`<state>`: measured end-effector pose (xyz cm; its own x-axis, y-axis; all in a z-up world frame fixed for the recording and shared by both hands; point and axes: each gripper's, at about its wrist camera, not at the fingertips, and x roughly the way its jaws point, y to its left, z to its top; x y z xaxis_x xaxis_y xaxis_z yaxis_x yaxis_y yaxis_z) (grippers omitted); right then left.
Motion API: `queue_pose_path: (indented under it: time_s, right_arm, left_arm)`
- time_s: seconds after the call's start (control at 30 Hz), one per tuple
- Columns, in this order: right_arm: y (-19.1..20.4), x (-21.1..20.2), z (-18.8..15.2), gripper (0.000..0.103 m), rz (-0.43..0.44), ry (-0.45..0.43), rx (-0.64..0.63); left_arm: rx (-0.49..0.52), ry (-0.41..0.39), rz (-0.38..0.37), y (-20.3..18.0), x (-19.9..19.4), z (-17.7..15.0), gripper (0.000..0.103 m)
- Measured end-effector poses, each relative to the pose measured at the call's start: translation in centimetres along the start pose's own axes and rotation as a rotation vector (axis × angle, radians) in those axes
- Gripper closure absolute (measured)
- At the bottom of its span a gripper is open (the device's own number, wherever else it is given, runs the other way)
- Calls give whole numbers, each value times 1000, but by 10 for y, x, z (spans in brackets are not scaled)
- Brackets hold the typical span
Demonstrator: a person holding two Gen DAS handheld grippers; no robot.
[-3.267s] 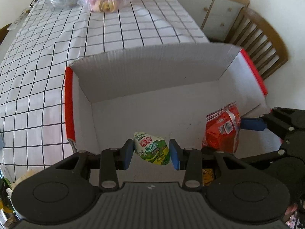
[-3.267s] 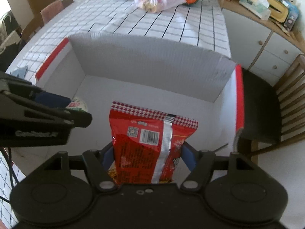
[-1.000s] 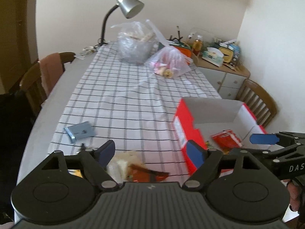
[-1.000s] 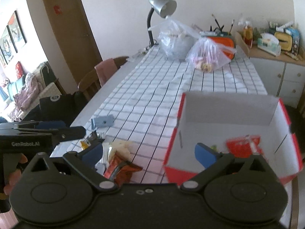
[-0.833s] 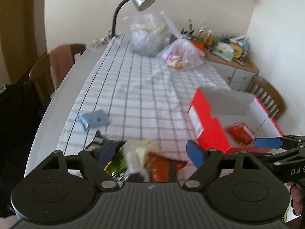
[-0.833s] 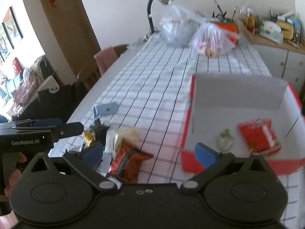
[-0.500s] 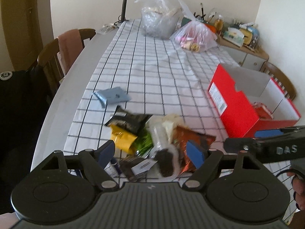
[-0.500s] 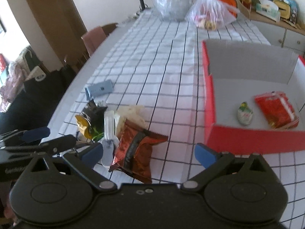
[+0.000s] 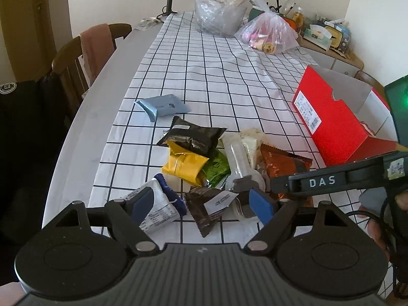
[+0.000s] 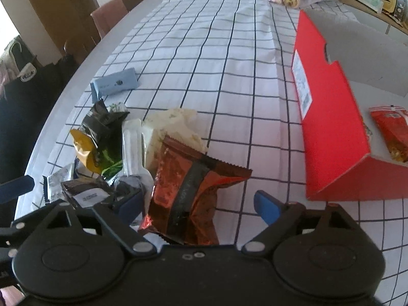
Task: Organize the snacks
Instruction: 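Grasp the brown-orange snack bag with the right gripper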
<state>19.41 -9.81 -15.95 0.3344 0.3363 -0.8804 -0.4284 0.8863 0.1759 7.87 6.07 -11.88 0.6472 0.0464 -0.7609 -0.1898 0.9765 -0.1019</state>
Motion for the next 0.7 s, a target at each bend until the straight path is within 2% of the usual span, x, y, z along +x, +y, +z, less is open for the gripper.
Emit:
queue_pose_path:
  time_s: [0.37,0.43,0.53,0.7]
  right_arm:
    - [1,8,3,38,27,37,-3]
    - [0,8,3,47,39,41,0]
    - [-1,7,2,54,43,37,-8]
    - [-6,5,0,55,52,31,-12]
  left_arm:
    - [11,15,-19,-3,11,-1,21]
    - [14,16,-20,-5,13,0,21]
    - [23,17,-23,-9,15,2,21]
    - [29,47,-6,-11,28,1,21]
